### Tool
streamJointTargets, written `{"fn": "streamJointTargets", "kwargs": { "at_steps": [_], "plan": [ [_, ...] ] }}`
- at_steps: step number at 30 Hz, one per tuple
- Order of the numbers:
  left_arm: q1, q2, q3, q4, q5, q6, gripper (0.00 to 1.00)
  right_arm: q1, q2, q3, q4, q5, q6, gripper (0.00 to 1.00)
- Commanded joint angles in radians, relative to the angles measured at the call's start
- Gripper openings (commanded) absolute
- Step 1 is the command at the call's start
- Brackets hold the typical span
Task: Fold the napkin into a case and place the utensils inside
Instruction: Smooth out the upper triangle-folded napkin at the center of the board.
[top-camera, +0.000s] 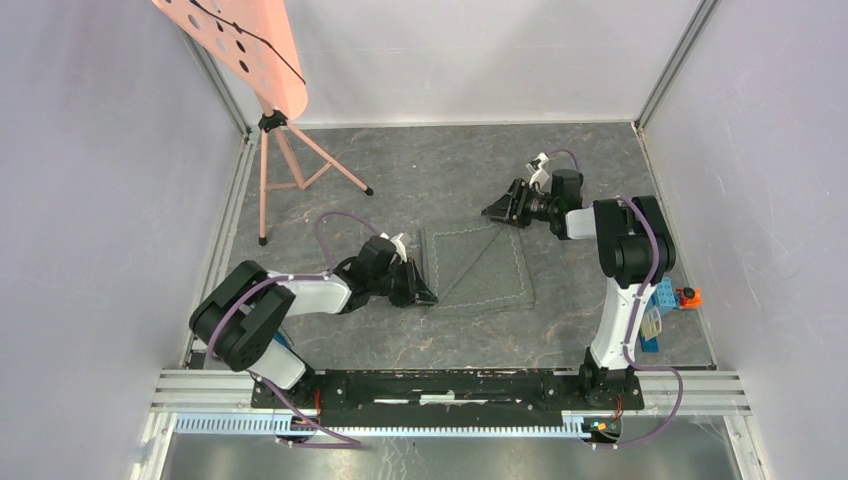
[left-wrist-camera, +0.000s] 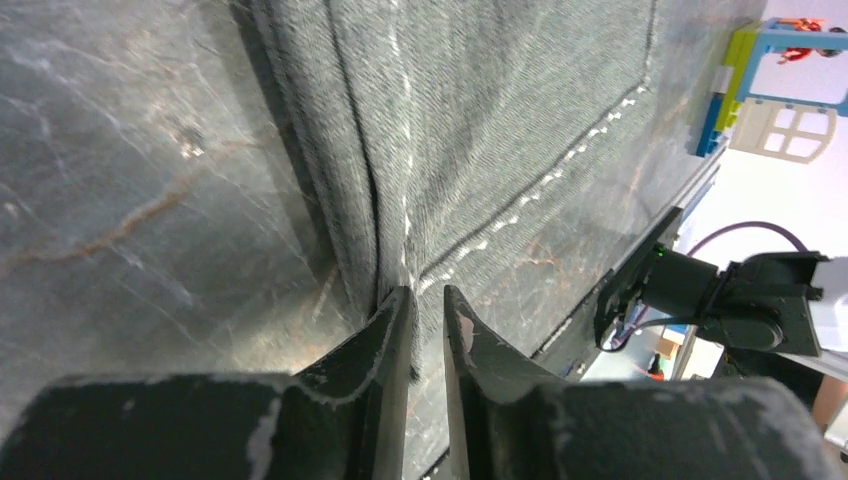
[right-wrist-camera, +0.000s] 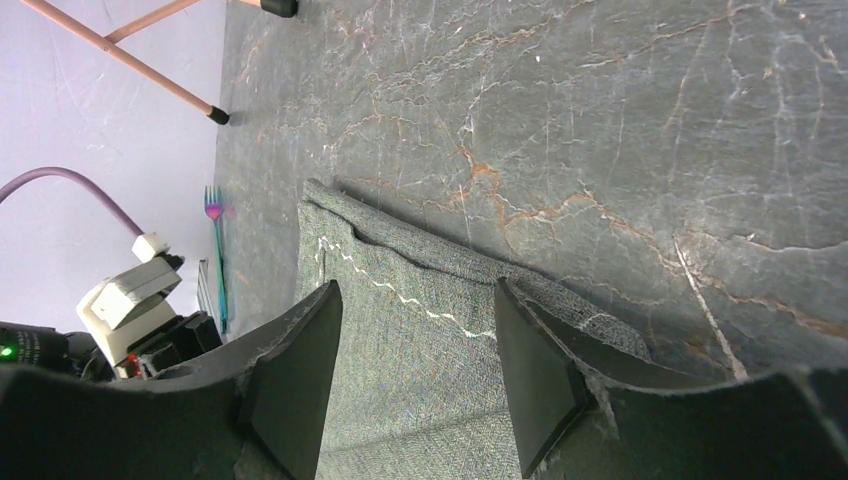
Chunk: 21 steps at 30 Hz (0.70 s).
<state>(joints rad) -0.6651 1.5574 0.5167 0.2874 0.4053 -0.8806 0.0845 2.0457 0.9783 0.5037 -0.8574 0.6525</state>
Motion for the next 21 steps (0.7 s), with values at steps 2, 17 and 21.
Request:
{"fn": "streamJointTargets", "kwargs": {
  "at_steps": [2,17,21],
  "plan": [
    [-0.005,-0.132,0.052,-0.129,0.060,0.073,0.28,0.000,-0.091,0.042,-0.064,-0.002,-0.045,0.64],
    [-0.005,-0.007,0.006,0.074,0.116,-0.030,0.26,0.064,-0.154,-0.160,0.114,-0.018,0.013,0.74],
    [-0.004,0.014,-0.042,0.078,0.052,-0.002,0.24,0.061,-0.091,-0.134,0.104,-0.008,-0.028,0.78]
  ]
}}
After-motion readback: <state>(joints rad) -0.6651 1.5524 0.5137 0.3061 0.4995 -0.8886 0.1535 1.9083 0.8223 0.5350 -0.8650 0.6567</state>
